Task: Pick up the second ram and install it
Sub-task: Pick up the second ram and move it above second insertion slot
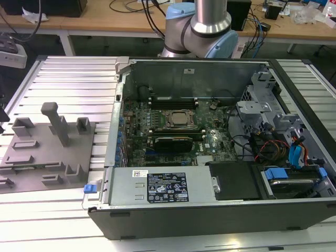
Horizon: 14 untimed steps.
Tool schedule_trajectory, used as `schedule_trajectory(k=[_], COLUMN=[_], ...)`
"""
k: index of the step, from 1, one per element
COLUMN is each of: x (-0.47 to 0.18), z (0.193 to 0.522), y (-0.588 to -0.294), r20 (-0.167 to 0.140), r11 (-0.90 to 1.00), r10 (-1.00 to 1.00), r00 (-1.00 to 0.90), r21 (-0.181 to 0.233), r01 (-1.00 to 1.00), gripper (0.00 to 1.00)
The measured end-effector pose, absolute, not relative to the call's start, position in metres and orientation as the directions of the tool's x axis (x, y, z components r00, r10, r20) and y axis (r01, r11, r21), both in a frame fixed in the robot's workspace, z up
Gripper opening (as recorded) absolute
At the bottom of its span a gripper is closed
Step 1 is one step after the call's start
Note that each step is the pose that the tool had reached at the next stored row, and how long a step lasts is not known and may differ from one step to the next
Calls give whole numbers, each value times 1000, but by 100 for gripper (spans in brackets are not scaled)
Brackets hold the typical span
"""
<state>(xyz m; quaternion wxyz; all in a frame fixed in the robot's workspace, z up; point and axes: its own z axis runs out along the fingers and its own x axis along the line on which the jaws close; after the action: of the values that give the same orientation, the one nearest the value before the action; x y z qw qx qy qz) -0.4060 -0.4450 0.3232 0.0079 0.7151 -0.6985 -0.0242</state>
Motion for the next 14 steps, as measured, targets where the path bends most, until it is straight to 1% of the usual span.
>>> schedule_trajectory(k=[14], x=[-406], z=[305], y=[-445], r20=[-24], r11=[-24], r10=[-999], r00=[23], r21=[45], r01=[-999], gripper=[36])
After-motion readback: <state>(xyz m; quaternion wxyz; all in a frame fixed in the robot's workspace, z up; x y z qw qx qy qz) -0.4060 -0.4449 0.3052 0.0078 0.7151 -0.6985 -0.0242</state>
